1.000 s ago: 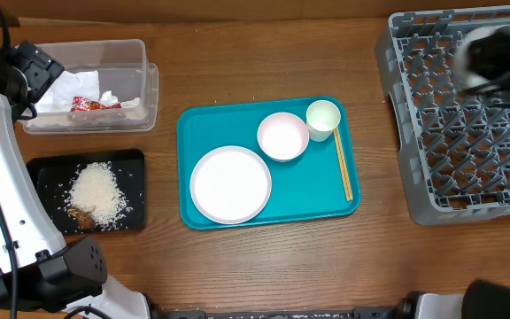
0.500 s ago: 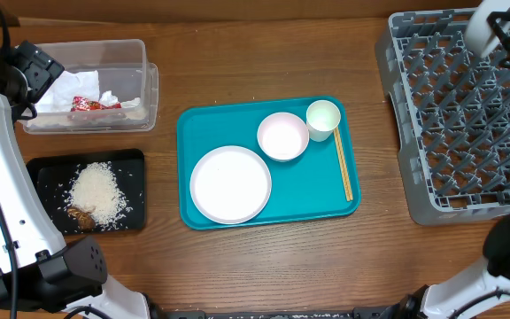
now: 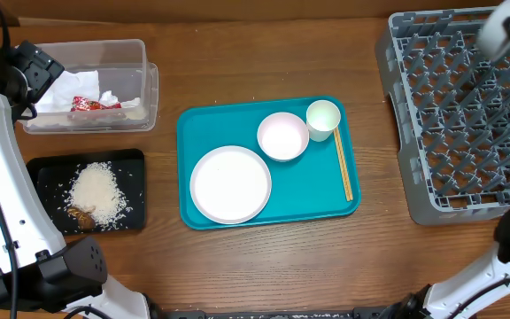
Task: Sort waste into correct bins and load items into the dishwasher
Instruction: 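Lift the green bowl right and place it into the grey dish rack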
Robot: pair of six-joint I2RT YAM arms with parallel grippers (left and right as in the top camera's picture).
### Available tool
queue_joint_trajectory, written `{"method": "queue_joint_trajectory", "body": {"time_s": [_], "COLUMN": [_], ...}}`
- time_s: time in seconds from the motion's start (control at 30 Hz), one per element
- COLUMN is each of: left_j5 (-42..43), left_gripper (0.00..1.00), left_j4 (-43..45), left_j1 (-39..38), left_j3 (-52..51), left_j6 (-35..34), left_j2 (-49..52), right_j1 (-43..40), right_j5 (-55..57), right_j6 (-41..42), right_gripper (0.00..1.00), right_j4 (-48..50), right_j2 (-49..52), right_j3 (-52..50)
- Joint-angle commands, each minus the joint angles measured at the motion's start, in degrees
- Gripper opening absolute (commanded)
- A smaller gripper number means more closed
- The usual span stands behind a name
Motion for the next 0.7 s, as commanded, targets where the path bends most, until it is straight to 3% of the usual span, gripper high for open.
{"method": "queue_joint_trajectory", "body": {"time_s": [0.0, 0.67], "left_j5": [-0.74, -0.74], "left_gripper": [1.0, 1.0], "left_j4": [0.22, 0.22], "left_j1": [-0.02, -0.39], "left_j3": [-0.04, -0.04], "left_j6": [1.07, 1.07], "left_j2": [0.5, 0.5], "right_j1": [-2.75, -8.46], "right_j5": [-0.02, -0.07], "right_j6": [0.22, -2.38], "right_gripper": [0.04, 0.04], "right_j4": [0.28, -1.4], "right_j2": [0.52, 8.28], "right_j3": [-0.04, -0.2]}}
